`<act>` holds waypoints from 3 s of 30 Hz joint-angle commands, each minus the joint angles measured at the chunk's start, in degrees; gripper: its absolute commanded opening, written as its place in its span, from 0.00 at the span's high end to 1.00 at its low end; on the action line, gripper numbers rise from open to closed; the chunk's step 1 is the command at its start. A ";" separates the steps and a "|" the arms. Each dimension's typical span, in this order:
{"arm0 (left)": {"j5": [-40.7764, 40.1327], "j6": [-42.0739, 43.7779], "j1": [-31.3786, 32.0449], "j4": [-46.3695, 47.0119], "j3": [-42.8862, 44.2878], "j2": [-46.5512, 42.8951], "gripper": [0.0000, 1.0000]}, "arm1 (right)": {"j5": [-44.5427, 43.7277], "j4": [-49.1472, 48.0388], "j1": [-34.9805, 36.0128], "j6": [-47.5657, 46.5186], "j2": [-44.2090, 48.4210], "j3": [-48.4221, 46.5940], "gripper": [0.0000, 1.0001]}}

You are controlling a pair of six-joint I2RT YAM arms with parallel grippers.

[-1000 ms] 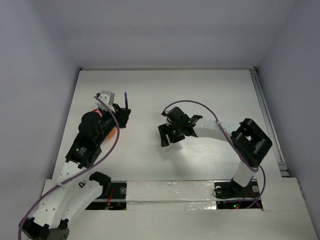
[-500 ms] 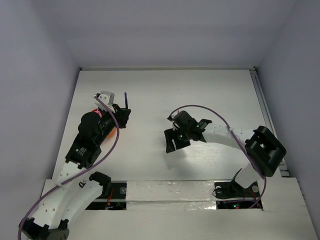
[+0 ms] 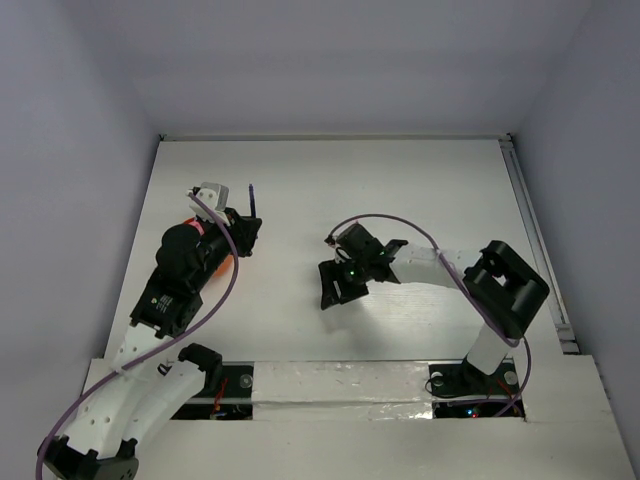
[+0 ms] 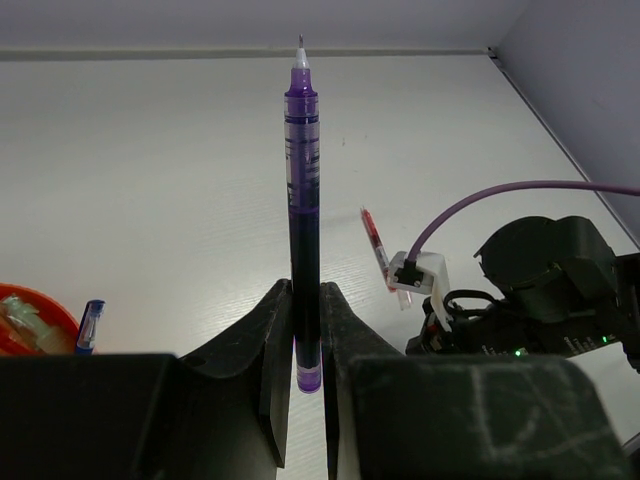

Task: Sort the stationery into containers
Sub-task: Move the pen cap to the center of the board, then close the pen cap on the pen.

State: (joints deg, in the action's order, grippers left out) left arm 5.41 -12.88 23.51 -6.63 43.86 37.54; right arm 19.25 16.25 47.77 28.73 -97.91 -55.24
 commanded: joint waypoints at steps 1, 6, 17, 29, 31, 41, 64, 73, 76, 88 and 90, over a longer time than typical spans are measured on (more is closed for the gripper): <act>0.74 0.40 -0.39 3.03 -0.26 -0.98 1.00 | -4.82 1.58 0.57 -1.74 -2.02 -3.02 0.31; 0.39 0.32 -0.92 2.94 -0.26 -1.42 1.00 | -8.43 5.63 1.10 -4.21 -3.86 -6.27 0.35; 1.01 0.32 -0.92 3.21 -0.35 -1.59 1.00 | -21.76 13.10 6.36 -4.39 -8.26 -12.78 0.56; 1.62 0.14 -0.40 3.73 -0.44 -1.33 1.00 | -35.14 21.01 11.29 -1.05 -14.15 -18.76 0.58; 1.53 0.14 -0.39 3.65 -0.44 -1.24 1.00 | -36.03 22.06 11.29 -0.96 -15.55 -19.64 0.58; -0.57 0.40 -0.39 3.29 -0.09 -0.71 1.00 | -38.05 21.98 11.29 -0.08 -19.42 -19.82 0.68; 8.91 -2.14 -0.92 8.21 1.67 5.26 1.00 | -35.16 -12.27 2.09 -7.02 13.34 -15.60 1.00; 15.95 -4.43 -0.92 13.14 -0.44 6.14 1.00 | -25.76 -25.99 -3.12 -4.13 17.58 -21.73 1.00; 16.56 -4.43 -0.92 13.40 -0.88 5.53 1.00 | -21.72 -31.60 -3.12 -0.98 16.96 -22.80 1.00; 17.71 -3.29 -0.92 12.96 -1.32 4.21 1.00 | -6.86 -40.33 -3.12 7.91 9.14 -28.42 1.00; 17.97 -3.29 -0.92 12.96 -1.32 4.30 1.00 | -5.02 -41.29 -3.12 8.53 7.83 -29.04 1.00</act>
State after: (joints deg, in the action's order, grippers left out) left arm 22.13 -16.69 22.76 3.57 42.74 42.87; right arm 8.75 -19.62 44.34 34.68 -88.92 -80.88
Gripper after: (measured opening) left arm 0.087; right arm 0.209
